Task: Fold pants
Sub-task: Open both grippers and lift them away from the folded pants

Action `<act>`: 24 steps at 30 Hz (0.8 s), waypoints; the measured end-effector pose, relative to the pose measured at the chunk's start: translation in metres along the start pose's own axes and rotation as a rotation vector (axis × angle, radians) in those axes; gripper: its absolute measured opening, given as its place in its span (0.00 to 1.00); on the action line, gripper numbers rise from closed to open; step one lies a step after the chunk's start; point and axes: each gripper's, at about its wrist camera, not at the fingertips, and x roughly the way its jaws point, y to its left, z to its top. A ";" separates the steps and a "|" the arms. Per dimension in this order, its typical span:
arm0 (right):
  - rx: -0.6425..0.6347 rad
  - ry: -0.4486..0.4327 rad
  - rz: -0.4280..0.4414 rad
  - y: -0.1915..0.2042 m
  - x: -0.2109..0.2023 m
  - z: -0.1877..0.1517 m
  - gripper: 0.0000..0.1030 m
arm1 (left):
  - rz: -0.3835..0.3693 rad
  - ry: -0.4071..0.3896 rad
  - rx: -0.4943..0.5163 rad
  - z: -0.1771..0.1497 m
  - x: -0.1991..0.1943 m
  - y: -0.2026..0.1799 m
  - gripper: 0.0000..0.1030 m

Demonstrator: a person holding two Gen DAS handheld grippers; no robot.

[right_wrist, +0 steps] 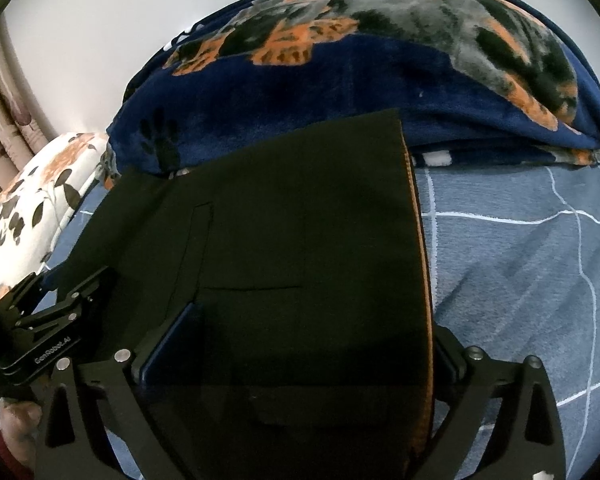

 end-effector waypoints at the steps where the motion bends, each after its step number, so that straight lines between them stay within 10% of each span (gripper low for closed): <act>1: 0.007 -0.017 -0.031 -0.001 -0.007 -0.002 0.97 | 0.016 -0.015 0.007 0.000 -0.003 0.002 0.67; 10: -0.035 -0.196 -0.049 0.003 -0.112 -0.035 0.97 | 0.176 -0.149 0.020 -0.006 -0.071 0.013 0.97; 24: -0.063 -0.298 0.021 0.043 -0.219 -0.064 0.99 | 0.133 -0.382 -0.017 0.003 -0.234 0.000 1.00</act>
